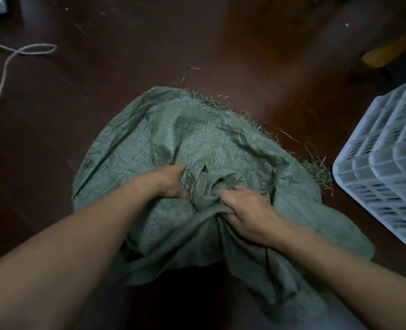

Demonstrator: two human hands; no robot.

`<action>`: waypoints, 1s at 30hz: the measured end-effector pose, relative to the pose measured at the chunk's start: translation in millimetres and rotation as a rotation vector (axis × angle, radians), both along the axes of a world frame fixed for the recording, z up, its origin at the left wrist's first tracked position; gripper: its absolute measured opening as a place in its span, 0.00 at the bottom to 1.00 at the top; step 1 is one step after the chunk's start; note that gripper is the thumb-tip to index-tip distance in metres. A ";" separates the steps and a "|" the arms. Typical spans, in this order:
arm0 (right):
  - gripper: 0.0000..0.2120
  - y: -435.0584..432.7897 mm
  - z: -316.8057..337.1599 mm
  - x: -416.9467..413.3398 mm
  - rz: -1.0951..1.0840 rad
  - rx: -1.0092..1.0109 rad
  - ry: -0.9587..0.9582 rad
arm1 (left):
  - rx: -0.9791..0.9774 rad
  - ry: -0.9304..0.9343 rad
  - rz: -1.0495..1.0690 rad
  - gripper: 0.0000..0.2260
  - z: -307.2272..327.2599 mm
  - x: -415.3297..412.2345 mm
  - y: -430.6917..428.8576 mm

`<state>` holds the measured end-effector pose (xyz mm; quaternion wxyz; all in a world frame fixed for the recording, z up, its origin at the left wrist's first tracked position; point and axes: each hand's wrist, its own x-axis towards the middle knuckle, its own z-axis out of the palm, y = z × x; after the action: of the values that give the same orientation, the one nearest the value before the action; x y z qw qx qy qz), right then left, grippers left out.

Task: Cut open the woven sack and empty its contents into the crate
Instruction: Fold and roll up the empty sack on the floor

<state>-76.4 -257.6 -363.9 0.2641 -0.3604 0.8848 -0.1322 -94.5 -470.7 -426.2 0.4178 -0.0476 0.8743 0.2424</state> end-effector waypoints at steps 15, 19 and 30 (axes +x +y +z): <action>0.13 -20.5 -44.7 -109.9 -0.473 0.354 -0.384 | -0.405 0.478 -0.433 0.53 51.9 56.2 9.4; 0.19 7.1 24.7 -111.6 -0.641 0.019 -0.048 | -0.351 0.473 -0.395 0.50 34.0 23.0 7.0; 0.36 82.6 25.4 89.3 -1.823 -0.389 -1.125 | -0.366 0.393 -0.371 0.29 42.9 -13.5 19.6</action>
<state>12.9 -174.9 -338.5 0.3724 0.5078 0.5359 -0.5623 -108.0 -451.0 -383.3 0.2624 0.0858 0.9611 0.0058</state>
